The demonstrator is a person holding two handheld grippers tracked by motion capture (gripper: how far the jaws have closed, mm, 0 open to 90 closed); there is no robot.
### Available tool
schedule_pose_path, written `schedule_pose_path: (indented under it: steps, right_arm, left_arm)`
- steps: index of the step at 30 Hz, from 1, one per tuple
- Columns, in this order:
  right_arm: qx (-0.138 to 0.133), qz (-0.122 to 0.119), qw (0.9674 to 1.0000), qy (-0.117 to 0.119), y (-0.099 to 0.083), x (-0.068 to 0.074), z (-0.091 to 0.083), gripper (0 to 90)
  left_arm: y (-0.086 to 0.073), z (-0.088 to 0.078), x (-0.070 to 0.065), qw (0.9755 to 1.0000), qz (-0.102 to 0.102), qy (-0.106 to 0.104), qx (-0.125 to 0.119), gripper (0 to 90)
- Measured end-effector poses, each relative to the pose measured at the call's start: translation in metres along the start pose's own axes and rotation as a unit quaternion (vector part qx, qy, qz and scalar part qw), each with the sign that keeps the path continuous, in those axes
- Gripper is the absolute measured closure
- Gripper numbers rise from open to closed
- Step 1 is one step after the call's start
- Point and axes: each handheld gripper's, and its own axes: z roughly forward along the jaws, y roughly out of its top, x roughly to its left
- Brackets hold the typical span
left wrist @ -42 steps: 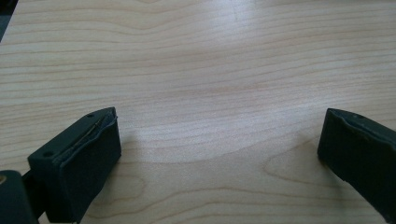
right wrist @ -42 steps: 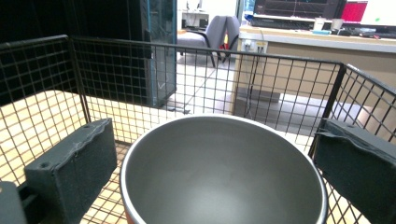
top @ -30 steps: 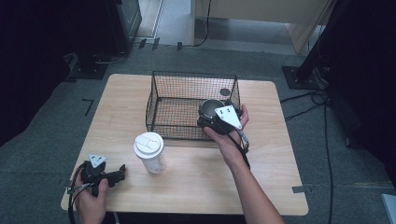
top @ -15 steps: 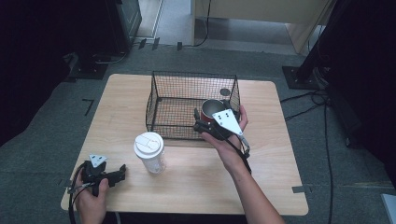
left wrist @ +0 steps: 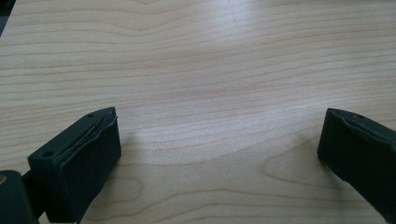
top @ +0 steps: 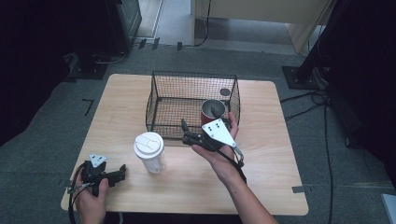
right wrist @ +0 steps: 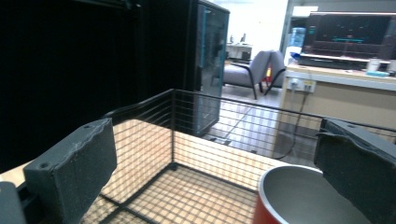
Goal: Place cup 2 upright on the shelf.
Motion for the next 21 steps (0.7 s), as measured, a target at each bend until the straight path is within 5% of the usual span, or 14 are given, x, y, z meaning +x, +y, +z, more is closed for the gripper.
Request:
schedule_pose_path:
  steps: [21]
  right_arm:
    - [-0.011, 0.01, 0.9957, 0.091, -0.004, 0.057, -0.024, 0.0]
  left_arm:
    - [0.0, 0.001, -0.001, 1.0, -0.001, 0.0, 0.0, 0.0]
